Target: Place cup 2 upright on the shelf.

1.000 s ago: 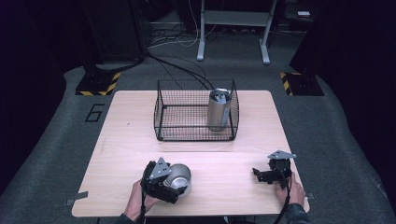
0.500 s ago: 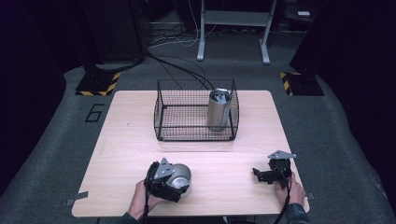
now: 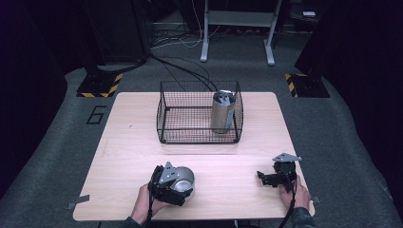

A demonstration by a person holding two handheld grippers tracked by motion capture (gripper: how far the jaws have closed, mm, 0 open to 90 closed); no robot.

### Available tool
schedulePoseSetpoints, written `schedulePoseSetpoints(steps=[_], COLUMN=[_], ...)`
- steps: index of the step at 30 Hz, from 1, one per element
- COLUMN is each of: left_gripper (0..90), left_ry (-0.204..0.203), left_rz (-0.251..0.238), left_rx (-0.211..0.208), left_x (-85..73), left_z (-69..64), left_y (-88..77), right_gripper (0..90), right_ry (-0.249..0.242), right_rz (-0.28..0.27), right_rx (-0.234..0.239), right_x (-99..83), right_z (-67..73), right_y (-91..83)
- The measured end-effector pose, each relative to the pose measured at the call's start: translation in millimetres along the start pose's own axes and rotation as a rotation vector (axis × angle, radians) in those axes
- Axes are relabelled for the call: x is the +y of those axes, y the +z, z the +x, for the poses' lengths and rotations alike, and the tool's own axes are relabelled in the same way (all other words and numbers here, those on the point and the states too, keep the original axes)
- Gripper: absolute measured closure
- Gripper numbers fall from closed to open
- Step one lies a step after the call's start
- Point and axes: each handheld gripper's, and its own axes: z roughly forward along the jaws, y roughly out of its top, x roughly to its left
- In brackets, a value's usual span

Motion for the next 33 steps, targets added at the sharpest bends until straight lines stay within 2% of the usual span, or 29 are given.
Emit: schedulePoseSetpoints(steps=[5,13,21,33], left_gripper=[6.2,6.2,6.2,6.3], left_ry=[-0.002,-0.015,-0.003,-0.020], left_rz=[0.006,-0.017,-0.032,-0.043], left_rx=[-0.009,0.004,0.023,0.042], left_x=[0.0,1.0,9.9,22.5], left_z=[0.4,1.4,4.0,15.0], left_y=[-1.1,-6.0,-11.2,-13.7], right_gripper=[0.0,0.0,0.0,0.0], right_ry=[0.000,-0.001,-0.001,-0.002], right_rz=[0.000,0.000,0.000,0.007], right_rx=[0.000,0.001,0.000,0.004], right_x=[0.0,0.1,0.1,0.2], right_z=[0.0,-0.2,-0.1,-0.4], right_y=[0.0,0.1,0.2,-0.2])
